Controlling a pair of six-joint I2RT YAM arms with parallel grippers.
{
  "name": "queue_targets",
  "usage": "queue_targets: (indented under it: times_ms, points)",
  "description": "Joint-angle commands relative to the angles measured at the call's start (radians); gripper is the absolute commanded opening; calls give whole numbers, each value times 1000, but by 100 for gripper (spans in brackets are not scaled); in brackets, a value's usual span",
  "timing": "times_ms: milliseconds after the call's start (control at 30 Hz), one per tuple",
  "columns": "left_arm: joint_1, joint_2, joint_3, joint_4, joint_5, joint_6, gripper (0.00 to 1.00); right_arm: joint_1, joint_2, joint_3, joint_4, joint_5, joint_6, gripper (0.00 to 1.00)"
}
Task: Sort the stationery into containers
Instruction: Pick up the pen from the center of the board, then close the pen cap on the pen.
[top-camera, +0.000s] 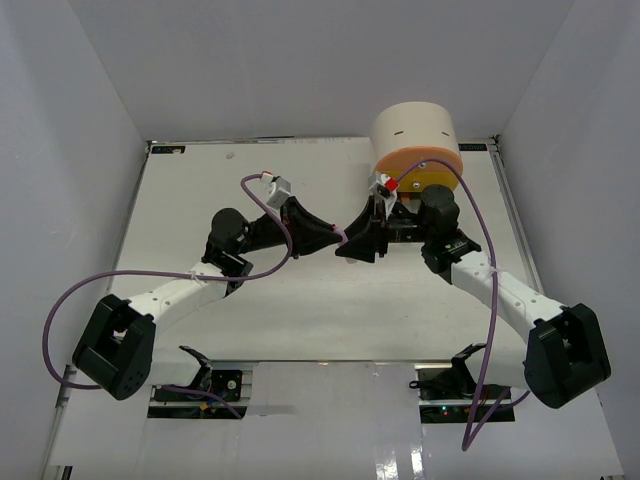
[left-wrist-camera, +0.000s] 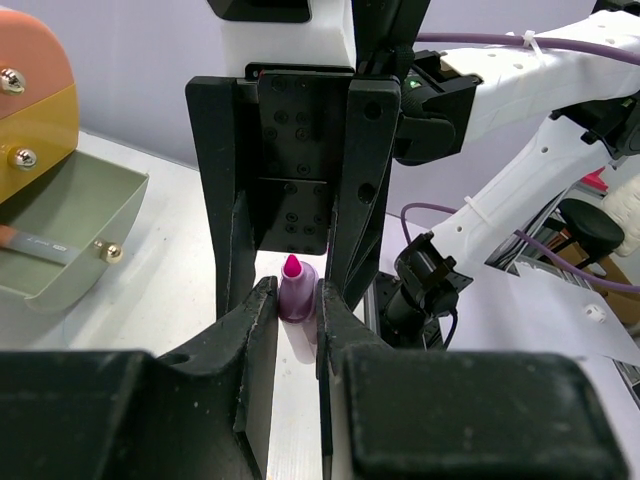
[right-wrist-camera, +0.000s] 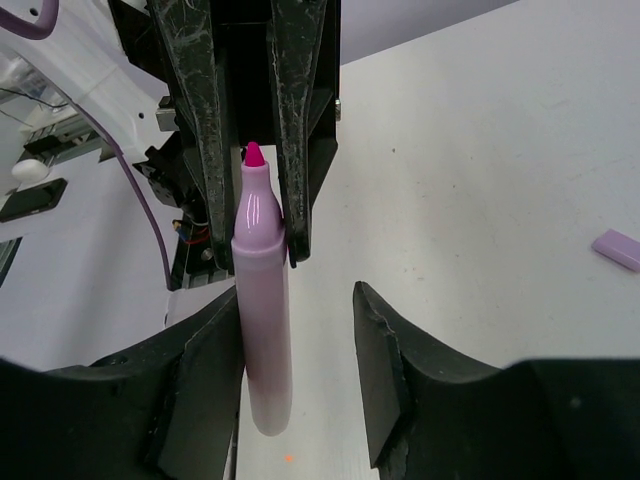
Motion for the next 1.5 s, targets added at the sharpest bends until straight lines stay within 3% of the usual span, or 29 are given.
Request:
queue_targets:
  times_ms: [0, 133, 400, 500, 533, 667, 800, 933, 1000, 1033, 1133, 1467]
  points:
    - [-9, -5, -11, 65, -4, -17, 0, 10, 8, 36, 60, -15, 8, 49]
    - [-10, -2, -13, 73, -7, -19, 0, 11, 9, 39, 60, -18, 2, 45]
    - [-10, -5, -16, 51, -22, -16, 2, 13, 4, 43, 25, -17, -24, 16]
    - [-10, -22, -22, -4, -54, 7, 19, 13, 0, 40, -7, 0, -50, 11]
    - [-10, -28, -23, -42, -65, 13, 35, 11, -2, 37, -10, 11, -53, 10]
    - [-6, -74, -32, -172, -137, 61, 63, -2, -20, 8, -24, 40, -61, 8]
    - [19, -137, -20, -375, -255, 124, 79, -32, -48, -10, -93, 107, -82, 8]
    - [79, -168, 73, -750, -564, 232, 92, -42, -103, -30, -194, 262, -128, 8]
    - [91, -122, 134, -862, -643, 321, 98, -42, -123, -59, -219, 311, -132, 8]
    - [96, -94, 209, -971, -669, 352, 98, -42, -141, -67, -225, 362, -125, 8]
    - [97, 30, 338, -1096, -720, 447, 98, -42, -163, -89, -263, 442, -122, 8]
    - [99, 462, 683, -1325, -774, 694, 96, -42, -235, -145, -325, 525, -113, 8]
